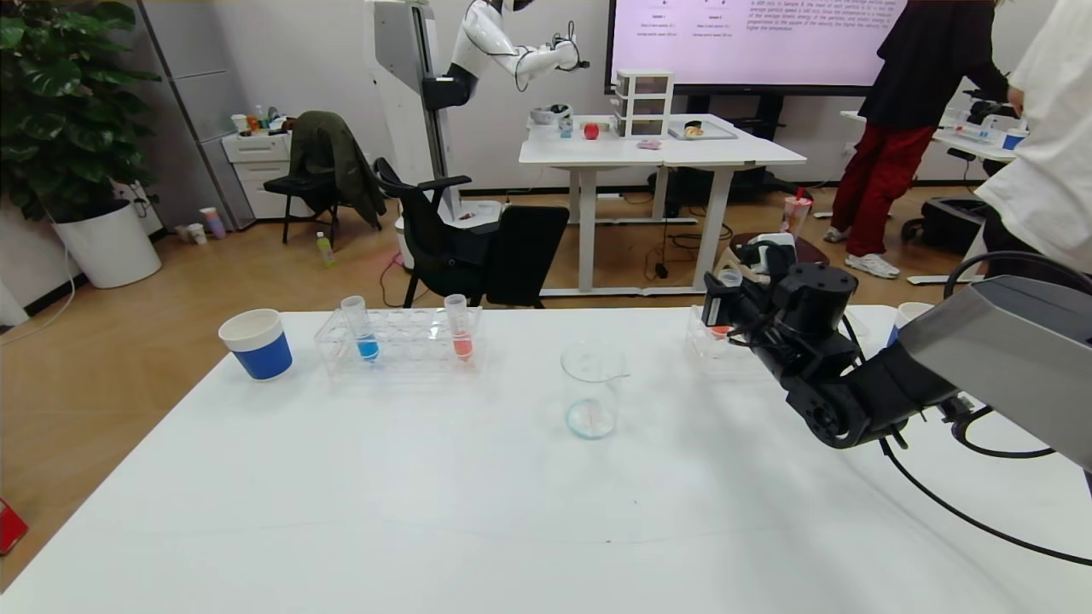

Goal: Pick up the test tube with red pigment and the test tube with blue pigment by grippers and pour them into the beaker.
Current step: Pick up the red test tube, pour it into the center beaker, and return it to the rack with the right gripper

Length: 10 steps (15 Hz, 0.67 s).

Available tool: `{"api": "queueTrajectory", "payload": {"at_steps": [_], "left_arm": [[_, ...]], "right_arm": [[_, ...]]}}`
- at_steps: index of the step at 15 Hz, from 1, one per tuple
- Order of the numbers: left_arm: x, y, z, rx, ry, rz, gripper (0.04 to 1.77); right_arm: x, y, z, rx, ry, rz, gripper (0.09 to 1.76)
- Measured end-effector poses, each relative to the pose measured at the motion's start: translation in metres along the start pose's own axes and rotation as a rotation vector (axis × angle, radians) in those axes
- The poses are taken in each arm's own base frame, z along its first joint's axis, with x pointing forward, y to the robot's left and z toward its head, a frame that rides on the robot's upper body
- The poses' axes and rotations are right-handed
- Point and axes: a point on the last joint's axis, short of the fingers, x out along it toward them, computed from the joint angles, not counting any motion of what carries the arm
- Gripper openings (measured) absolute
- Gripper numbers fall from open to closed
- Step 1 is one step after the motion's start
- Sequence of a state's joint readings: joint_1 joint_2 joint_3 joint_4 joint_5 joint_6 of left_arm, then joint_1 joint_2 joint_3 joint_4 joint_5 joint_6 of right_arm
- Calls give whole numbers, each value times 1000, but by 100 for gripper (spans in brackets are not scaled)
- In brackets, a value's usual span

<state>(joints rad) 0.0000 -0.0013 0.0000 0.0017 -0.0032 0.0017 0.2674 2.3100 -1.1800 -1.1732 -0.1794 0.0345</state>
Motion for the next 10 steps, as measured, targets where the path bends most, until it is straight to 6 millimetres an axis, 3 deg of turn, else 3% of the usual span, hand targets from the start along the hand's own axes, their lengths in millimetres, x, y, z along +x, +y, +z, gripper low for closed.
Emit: {"api": "queueTrajectory", "payload": {"at_steps": [5,10], "left_arm": [[0,0,0,0,0,0,175],[0,0,0,0,0,0,175]], "right_arm": [[-11,10,49,-8,-7,35,53],[-23,33,65,-113,-50,248,53]]}}
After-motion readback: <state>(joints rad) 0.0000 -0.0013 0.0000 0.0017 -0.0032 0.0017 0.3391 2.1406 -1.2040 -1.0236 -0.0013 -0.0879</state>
